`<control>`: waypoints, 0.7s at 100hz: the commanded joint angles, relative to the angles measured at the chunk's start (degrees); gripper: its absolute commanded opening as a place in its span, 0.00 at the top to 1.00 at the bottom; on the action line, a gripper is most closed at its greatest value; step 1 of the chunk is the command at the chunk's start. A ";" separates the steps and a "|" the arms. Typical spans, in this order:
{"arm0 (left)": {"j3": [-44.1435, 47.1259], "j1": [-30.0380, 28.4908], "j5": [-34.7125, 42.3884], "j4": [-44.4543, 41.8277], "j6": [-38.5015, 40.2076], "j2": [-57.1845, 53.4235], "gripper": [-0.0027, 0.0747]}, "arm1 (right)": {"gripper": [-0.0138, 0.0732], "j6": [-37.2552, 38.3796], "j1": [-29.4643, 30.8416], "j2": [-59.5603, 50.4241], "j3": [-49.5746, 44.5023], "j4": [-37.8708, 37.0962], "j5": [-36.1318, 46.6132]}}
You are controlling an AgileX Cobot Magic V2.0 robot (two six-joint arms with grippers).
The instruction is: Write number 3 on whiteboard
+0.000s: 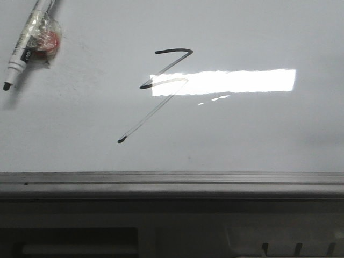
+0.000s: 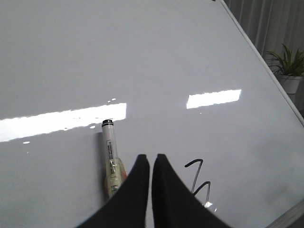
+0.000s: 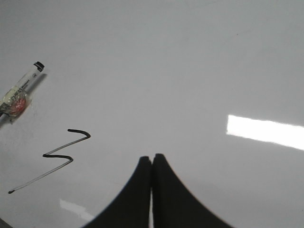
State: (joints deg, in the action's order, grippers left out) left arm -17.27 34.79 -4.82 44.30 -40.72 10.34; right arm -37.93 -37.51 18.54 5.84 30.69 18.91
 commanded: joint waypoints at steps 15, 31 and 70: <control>2.68 -0.88 6.16 -4.79 0.17 -1.68 0.99 | 0.90 0.03 0.43 0.18 1.45 -0.68 4.34; 10.33 -7.01 6.24 -19.90 6.78 -6.13 0.99 | 0.90 0.03 0.43 0.18 1.45 -0.68 4.34; 18.00 -28.39 -10.86 -30.71 29.34 -11.95 0.99 | 0.90 0.03 0.43 0.18 1.45 -0.68 4.20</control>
State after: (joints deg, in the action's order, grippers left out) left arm -0.06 8.55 -13.92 13.10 -15.01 -0.29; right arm -37.93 -37.51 18.54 5.74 30.69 19.04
